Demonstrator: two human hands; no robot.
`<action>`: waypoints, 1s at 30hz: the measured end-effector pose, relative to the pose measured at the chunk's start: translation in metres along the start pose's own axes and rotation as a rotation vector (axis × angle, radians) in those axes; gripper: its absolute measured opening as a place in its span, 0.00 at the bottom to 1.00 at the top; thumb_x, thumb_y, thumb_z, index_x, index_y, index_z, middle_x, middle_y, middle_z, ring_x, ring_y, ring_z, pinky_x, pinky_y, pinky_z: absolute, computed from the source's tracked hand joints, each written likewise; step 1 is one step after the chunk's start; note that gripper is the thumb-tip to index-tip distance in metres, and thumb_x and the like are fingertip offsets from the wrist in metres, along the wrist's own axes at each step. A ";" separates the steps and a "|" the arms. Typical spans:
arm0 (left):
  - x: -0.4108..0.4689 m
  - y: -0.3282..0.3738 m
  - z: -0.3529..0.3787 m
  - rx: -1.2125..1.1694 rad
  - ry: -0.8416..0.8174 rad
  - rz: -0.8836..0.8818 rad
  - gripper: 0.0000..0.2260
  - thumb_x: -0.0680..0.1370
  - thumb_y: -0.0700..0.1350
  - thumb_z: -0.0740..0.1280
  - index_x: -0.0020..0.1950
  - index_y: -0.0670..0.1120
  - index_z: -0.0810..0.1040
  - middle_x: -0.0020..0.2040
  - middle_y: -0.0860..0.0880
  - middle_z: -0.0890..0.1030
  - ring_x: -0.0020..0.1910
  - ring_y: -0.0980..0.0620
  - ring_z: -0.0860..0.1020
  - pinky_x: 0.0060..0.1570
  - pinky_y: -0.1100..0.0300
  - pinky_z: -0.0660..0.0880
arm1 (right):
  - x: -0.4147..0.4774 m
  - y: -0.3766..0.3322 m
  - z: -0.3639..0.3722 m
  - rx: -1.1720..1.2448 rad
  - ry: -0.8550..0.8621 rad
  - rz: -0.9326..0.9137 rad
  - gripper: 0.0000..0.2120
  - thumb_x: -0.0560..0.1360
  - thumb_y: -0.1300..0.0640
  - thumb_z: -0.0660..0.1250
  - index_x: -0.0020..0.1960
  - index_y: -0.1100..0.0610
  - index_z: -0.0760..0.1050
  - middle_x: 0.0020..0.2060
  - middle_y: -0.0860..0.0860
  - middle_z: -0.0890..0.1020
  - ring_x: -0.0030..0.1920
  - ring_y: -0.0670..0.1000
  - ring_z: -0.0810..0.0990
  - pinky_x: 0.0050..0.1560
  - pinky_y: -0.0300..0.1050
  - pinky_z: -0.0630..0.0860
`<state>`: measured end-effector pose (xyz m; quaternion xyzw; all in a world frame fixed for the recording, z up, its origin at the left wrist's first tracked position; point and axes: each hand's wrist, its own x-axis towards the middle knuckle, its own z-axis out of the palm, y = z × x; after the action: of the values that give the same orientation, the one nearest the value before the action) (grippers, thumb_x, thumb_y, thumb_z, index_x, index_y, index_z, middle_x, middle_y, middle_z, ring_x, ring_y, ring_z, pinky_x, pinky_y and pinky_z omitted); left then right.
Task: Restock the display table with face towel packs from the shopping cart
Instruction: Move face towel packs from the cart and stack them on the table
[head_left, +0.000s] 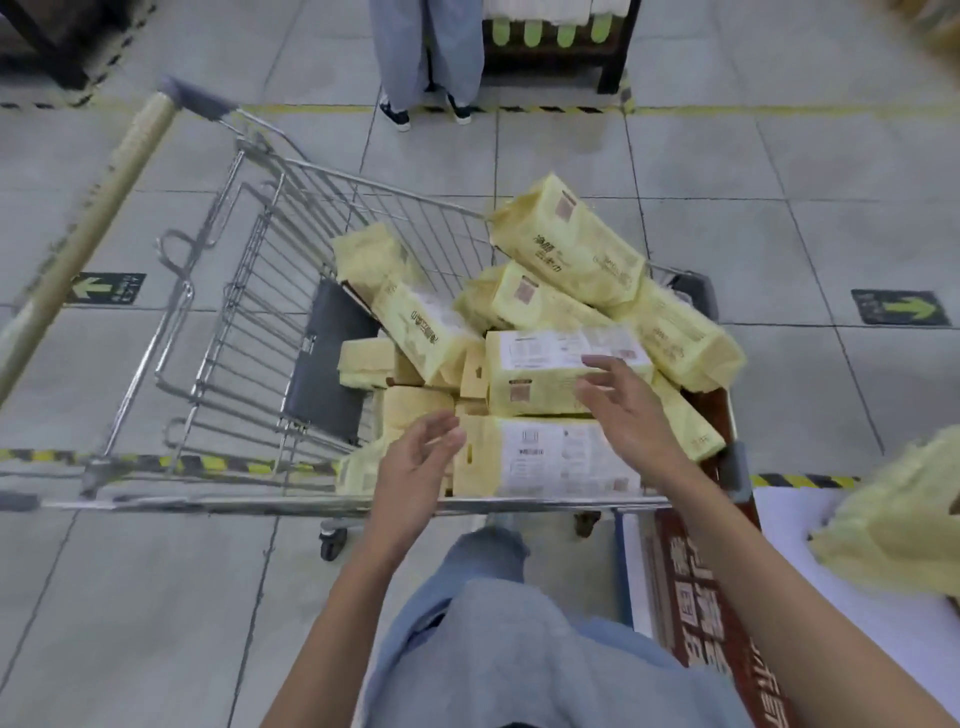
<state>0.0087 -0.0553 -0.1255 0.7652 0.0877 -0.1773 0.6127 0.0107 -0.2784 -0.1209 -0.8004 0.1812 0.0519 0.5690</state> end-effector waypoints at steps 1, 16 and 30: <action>0.027 0.014 0.003 0.008 -0.012 0.009 0.13 0.79 0.43 0.64 0.63 0.47 0.75 0.58 0.52 0.79 0.57 0.55 0.77 0.45 0.76 0.70 | 0.025 -0.013 -0.007 -0.004 0.021 -0.020 0.15 0.77 0.50 0.63 0.63 0.49 0.69 0.53 0.46 0.76 0.52 0.45 0.77 0.43 0.34 0.71; 0.249 0.039 0.068 0.321 -0.203 -0.245 0.45 0.68 0.58 0.75 0.76 0.44 0.56 0.72 0.48 0.67 0.66 0.47 0.71 0.57 0.59 0.71 | 0.249 -0.014 -0.015 -0.689 0.028 -0.272 0.54 0.61 0.38 0.75 0.76 0.58 0.53 0.69 0.55 0.67 0.68 0.57 0.65 0.69 0.54 0.61; 0.259 0.038 0.077 0.102 -0.154 -0.299 0.56 0.53 0.55 0.82 0.75 0.53 0.57 0.66 0.48 0.74 0.61 0.48 0.76 0.60 0.46 0.75 | 0.250 -0.009 -0.020 -0.567 0.108 -0.309 0.49 0.56 0.33 0.71 0.69 0.59 0.65 0.58 0.54 0.75 0.57 0.56 0.73 0.56 0.49 0.64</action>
<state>0.2478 -0.1604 -0.2037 0.7578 0.1443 -0.3288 0.5448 0.2439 -0.3524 -0.1778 -0.9466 0.0657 -0.0294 0.3142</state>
